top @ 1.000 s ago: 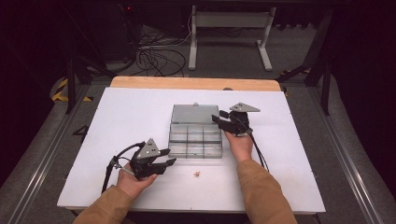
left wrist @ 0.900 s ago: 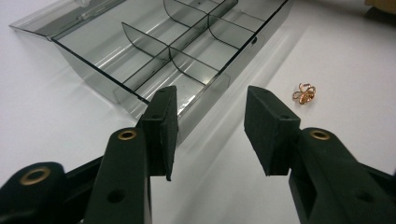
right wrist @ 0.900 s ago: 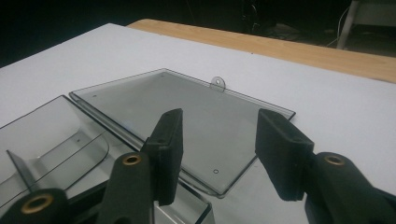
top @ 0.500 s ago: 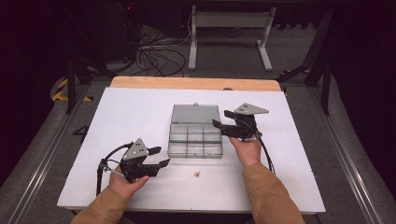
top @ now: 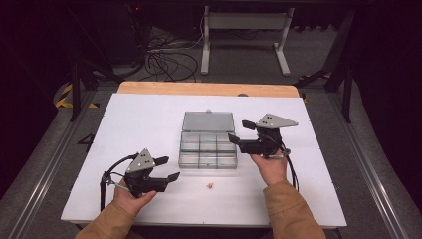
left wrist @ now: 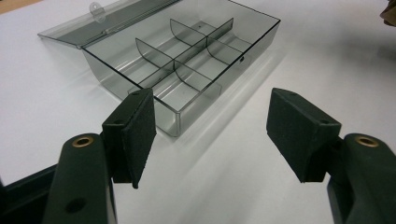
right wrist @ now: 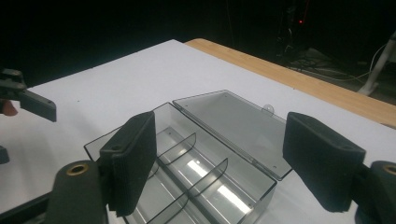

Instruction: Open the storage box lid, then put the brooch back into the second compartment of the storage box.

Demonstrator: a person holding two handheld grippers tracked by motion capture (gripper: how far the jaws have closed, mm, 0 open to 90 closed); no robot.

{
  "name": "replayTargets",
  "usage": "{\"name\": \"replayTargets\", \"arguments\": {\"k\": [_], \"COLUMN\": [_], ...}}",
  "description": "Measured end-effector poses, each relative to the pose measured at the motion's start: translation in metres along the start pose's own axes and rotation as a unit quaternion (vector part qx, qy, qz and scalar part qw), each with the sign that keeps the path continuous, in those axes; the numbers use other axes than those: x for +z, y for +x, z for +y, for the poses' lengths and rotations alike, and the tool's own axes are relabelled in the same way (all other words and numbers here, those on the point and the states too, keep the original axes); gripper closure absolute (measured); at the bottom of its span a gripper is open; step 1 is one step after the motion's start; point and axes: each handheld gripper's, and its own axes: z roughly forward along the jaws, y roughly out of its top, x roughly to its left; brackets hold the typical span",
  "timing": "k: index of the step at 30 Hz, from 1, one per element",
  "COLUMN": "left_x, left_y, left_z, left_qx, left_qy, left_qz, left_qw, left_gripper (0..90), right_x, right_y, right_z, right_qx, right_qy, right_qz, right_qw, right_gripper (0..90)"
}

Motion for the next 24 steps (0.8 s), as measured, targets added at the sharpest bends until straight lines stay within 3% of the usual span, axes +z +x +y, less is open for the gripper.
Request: {"name": "replayTargets", "arguments": {"k": [6, 16, 24], "left_x": [-0.004, -0.006, -0.010], "left_y": [0.001, 0.001, 0.005], "left_z": [-0.001, -0.002, -0.002], "left_qx": [-0.002, -0.002, -0.003], "left_qy": [-0.001, -0.008, -0.017], "left_qz": [0.005, 0.009, 0.012], "left_qw": [1.0000, 0.9999, 0.9998], "left_gripper": [33.6, 32.7, 31.3], "right_x": [-0.007, -0.012, -0.015], "right_y": [0.002, 0.012, 0.018], "right_z": [0.002, 0.003, 0.004], "right_qx": [-0.006, -0.032, -0.036], "right_qy": [-0.007, 0.007, 0.004], "right_qz": [0.001, 0.005, 0.013], "right_qw": [1.0000, 0.9995, 0.9993], "right_gripper": [26.0, 25.9, 25.2]}}
